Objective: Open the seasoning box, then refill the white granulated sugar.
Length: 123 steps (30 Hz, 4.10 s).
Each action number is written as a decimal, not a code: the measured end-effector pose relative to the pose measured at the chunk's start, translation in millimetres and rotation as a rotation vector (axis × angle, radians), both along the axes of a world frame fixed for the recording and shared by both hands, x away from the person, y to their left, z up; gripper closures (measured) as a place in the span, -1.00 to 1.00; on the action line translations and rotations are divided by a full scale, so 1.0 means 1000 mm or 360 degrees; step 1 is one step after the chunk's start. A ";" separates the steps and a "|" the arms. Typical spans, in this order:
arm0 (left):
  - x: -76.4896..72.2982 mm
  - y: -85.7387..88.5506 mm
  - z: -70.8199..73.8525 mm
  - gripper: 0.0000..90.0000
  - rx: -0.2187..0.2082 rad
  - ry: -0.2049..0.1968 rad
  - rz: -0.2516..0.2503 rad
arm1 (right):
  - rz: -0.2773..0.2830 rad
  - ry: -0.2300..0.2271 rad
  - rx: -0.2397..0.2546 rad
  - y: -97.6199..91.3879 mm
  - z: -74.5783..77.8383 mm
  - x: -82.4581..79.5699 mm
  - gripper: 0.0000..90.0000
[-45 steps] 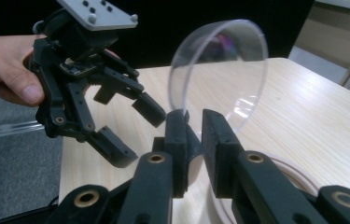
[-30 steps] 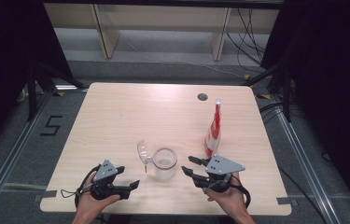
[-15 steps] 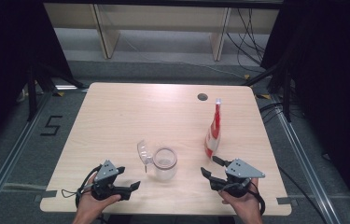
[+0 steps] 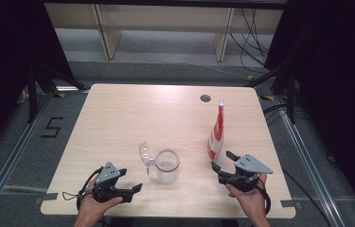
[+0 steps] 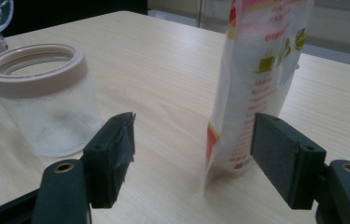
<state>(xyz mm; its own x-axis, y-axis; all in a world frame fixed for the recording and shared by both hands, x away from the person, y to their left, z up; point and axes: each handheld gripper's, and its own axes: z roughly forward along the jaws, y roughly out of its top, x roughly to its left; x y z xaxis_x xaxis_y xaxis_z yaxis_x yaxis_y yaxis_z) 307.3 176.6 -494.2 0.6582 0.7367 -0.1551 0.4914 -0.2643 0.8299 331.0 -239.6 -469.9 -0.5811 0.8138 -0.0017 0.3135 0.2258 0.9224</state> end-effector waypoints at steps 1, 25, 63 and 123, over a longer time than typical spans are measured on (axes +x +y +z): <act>0.000 0.000 0.000 -0.62 -0.0001 -0.0001 -0.0001 | -0.0041 0.0018 -0.0005 0.001 0.000 -0.001 -0.37; 0.001 0.000 0.000 -0.62 0.0000 -0.0003 -0.0018 | -0.0118 -0.0030 -0.0058 0.004 -0.010 0.040 -0.63; 0.002 -0.005 -0.002 -0.62 -0.0006 0.0022 -0.0012 | -0.0169 -0.0012 -0.0044 0.005 -0.018 0.059 -0.60; 0.000 -0.004 0.000 -0.62 0.0003 -0.0001 -0.0045 | -0.0067 -0.0001 -0.0079 -0.021 -0.014 0.067 0.17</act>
<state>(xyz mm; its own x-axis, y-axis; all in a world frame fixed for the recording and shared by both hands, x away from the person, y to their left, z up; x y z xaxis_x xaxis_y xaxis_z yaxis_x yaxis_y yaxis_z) 307.0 172.4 -494.0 0.6789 0.7180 -0.1534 0.4832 -0.2796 0.8297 397.9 -260.1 -483.8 -0.5462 0.8366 -0.0432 0.3232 0.2581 0.9104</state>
